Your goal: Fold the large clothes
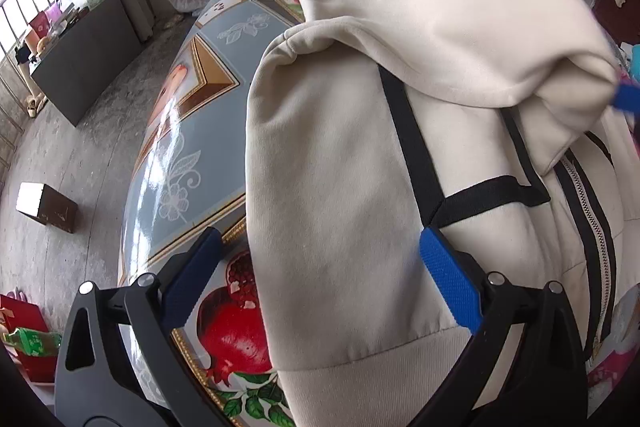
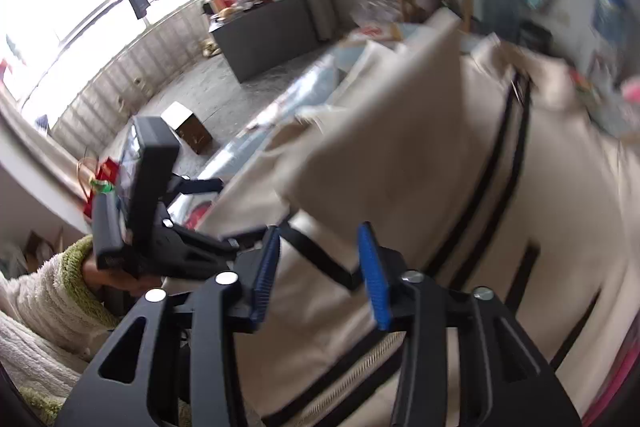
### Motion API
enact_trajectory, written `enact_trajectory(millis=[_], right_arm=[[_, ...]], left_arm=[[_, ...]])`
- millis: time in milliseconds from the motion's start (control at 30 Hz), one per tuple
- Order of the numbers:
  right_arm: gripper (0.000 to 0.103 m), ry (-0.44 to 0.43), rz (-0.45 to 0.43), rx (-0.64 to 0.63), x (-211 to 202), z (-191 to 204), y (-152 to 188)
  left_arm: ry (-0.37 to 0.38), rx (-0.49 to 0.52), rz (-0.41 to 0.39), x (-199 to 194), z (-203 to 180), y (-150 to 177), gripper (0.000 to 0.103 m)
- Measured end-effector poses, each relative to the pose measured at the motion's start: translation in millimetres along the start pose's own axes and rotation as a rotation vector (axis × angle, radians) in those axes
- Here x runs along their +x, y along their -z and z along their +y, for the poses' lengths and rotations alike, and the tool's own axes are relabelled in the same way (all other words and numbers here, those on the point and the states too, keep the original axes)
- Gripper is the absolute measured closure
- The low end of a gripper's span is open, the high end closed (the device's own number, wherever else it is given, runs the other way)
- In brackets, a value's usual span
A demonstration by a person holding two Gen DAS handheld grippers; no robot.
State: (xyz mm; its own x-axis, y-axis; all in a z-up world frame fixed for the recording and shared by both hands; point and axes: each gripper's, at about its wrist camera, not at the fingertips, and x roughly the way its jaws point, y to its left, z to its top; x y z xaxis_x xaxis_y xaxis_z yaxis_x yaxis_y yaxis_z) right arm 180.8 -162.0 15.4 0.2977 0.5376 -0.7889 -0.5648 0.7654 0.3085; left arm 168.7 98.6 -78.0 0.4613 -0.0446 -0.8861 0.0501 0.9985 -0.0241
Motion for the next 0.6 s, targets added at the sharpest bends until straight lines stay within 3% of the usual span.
enact_trajectory(millis=[67, 200, 300, 367, 467, 600], right_arm=[[0.058, -0.024, -0.013, 0.094, -7.6, -21.1, 12.5], [0.057, -0.084, -0.068, 0.317, -29.4, -79.3, 31.6], [0.057, -0.067, -0.086, 0.369, -30.9, -103.8, 29.3], [0.057, -0.114, -0.077, 0.4, -19.1, -108.7, 22.0], [0.057, -0.097, -0.046, 0.325, 3.6, -86.9, 9.9], [0.057, -0.018, 0.076, 0.151, 48.1, -45.1, 3.5]], left_arm=[[-0.005, -0.009, 0.009, -1.6, 2.7, -1.3, 0.007], [-0.005, -0.036, -0.058, -21.9, 9.5, -7.7, 0.007], [-0.006, -0.078, -0.081, -26.8, 14.3, -23.4, 0.007], [-0.029, -0.107, -0.073, -22.2, 16.2, -35.1, 0.007], [-0.052, -0.109, -0.066, -12.8, 13.7, -51.2, 0.007], [-0.113, -0.067, -0.055, 3.4, 8.5, -68.2, 0.007]])
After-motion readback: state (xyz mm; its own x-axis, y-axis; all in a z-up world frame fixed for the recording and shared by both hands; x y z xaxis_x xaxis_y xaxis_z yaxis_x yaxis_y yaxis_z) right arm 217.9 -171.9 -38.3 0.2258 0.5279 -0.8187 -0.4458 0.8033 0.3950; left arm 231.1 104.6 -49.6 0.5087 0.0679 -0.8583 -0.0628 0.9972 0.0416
